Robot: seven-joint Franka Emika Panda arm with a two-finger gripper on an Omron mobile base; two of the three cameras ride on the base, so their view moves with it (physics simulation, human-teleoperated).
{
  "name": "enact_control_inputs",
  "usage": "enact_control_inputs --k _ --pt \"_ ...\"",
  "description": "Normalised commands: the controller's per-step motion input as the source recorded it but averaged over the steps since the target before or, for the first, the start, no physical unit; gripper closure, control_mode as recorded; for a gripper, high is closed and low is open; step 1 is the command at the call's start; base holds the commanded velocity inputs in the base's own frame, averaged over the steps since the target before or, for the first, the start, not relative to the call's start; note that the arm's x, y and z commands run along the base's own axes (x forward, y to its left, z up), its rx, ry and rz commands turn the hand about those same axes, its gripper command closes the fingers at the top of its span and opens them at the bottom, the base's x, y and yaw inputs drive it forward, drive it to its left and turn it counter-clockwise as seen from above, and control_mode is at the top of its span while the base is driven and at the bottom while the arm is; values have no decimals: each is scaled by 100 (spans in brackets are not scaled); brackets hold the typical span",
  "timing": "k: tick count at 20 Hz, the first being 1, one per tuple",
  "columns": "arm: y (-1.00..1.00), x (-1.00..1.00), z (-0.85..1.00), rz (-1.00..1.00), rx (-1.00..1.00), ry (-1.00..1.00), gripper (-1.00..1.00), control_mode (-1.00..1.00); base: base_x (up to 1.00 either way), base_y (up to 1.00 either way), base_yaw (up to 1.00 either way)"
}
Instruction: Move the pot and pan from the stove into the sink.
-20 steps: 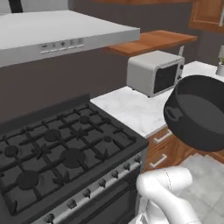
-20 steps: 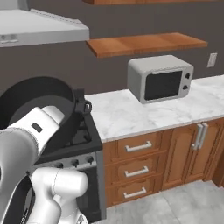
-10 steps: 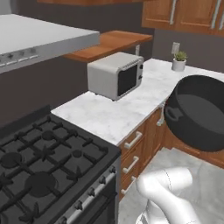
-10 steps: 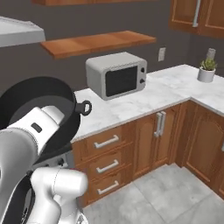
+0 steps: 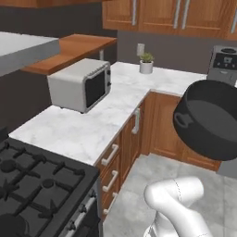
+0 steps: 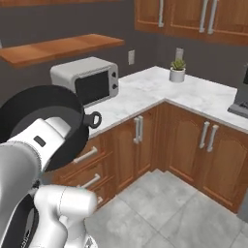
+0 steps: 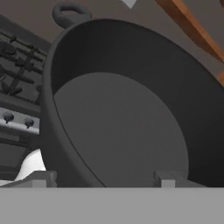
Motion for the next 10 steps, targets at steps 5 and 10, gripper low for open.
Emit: enact_control_inputs --k 5,10 --pt "0 0 0 0 0 0 100 100 2 -51 -39" --pt "0 0 0 0 0 0 100 100 0 -54 -38"
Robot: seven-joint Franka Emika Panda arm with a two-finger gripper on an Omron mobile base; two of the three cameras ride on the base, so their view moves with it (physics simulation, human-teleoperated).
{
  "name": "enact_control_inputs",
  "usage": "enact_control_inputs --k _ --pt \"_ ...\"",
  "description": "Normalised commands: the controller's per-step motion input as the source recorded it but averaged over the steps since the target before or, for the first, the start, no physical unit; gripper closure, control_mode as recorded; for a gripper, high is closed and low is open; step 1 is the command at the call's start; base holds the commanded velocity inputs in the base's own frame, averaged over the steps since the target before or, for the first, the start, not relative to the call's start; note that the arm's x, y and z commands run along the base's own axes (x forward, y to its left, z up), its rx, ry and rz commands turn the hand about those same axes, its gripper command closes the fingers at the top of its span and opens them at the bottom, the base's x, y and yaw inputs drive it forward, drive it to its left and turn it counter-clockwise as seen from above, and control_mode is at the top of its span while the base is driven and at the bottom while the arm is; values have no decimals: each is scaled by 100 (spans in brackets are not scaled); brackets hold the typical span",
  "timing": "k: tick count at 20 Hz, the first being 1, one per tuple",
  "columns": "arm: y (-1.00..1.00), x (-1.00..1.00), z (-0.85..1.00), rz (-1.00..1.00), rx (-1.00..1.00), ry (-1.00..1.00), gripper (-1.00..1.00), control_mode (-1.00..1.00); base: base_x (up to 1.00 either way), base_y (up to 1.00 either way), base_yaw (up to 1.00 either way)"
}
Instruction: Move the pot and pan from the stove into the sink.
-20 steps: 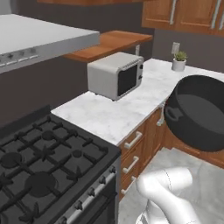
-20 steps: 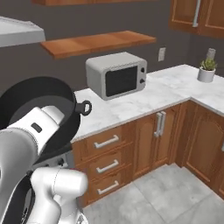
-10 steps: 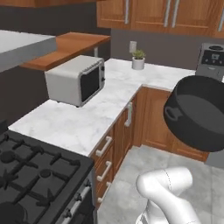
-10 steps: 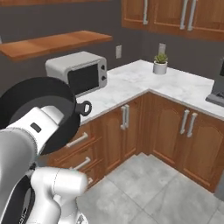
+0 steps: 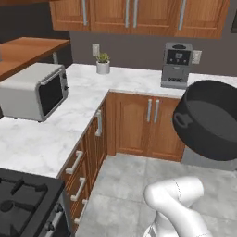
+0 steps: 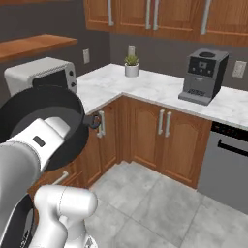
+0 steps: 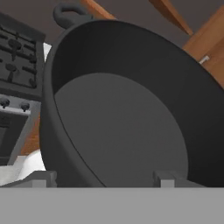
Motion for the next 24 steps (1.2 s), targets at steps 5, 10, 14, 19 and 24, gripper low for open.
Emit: enact_control_inputs --k 5,10,14,19,24 --pt "0 0 0 0 0 0 100 100 0 -57 -36" --pt "0 0 0 0 0 0 100 100 0 -53 -33" --pt "0 0 0 0 0 0 100 100 -1 -46 -28" --pt "0 0 0 0 0 0 100 100 0 -7 -4" --pt "0 0 0 0 0 0 100 100 21 3 -2"
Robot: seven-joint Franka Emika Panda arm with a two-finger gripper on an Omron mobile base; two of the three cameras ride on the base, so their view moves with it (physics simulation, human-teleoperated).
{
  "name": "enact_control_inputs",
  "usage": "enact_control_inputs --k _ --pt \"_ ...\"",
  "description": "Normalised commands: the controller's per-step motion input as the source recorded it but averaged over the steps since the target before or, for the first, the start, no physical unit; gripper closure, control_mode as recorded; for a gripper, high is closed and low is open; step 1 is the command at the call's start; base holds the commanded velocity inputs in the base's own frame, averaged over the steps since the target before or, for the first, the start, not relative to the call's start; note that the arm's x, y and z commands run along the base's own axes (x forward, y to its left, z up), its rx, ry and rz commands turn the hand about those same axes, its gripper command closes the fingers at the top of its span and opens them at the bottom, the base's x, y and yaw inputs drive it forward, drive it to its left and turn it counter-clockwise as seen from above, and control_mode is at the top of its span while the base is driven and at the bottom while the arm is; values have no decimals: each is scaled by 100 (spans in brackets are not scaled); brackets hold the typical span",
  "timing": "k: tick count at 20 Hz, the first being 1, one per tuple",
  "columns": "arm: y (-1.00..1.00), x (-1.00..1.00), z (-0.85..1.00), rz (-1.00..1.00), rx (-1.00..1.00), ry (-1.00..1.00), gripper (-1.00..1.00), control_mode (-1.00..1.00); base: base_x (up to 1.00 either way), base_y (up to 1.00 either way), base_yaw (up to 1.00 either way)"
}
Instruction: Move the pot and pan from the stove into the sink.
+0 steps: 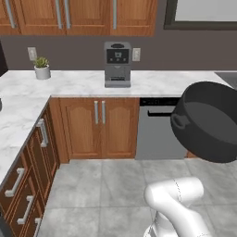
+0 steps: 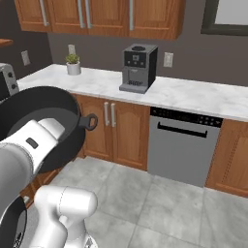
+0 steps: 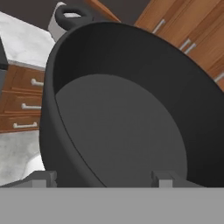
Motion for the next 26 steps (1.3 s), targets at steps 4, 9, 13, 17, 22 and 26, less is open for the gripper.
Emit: enact_control_inputs --k 4,9,13,17,22,26 --pt "0 0 0 0 0 0 100 100 69 15 -8" --pt "0 0 0 0 0 0 100 100 80 17 -8" --pt "0 0 0 0 0 0 100 100 83 21 -8" --pt "0 0 0 0 0 0 100 100 78 22 -8" --pt "0 0 0 0 0 0 100 100 64 20 -6" --pt "0 0 0 0 0 0 100 100 24 5 -3"
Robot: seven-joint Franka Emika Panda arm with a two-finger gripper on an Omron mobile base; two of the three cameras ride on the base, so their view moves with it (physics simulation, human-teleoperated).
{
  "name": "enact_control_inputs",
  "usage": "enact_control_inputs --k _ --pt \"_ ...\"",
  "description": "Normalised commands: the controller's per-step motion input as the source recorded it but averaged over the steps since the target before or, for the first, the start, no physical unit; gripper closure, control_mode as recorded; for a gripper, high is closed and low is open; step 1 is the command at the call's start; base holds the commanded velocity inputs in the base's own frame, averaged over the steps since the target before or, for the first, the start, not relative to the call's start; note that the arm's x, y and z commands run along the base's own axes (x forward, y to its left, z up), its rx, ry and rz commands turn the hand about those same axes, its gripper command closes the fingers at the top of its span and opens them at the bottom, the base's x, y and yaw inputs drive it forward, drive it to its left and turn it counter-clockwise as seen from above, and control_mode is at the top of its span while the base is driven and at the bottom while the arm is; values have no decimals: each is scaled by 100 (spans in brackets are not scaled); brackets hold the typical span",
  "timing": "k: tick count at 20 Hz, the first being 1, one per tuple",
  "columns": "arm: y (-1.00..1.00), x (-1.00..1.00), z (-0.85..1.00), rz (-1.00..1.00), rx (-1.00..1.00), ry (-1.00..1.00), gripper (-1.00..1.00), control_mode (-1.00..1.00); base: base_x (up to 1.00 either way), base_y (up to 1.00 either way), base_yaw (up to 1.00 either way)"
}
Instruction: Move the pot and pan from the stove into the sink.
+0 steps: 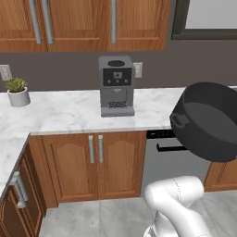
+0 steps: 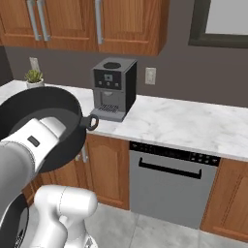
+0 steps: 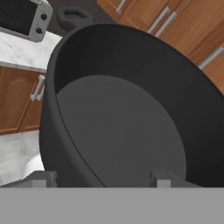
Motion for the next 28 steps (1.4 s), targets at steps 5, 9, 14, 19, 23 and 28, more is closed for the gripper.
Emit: enact_control_inputs --k 5,9,14,19,23,28 --pt "0 0 0 0 0 0 100 100 4 -15 0" --pt "0 0 0 0 0 0 100 100 32 -61 0" --pt "0 0 0 0 0 0 100 100 35 -75 -1" --pt "0 0 0 0 0 0 100 100 35 -81 -1" --pt "0 0 0 0 0 0 100 100 25 -82 -2" --pt "0 0 0 0 0 0 100 100 23 -82 -2"
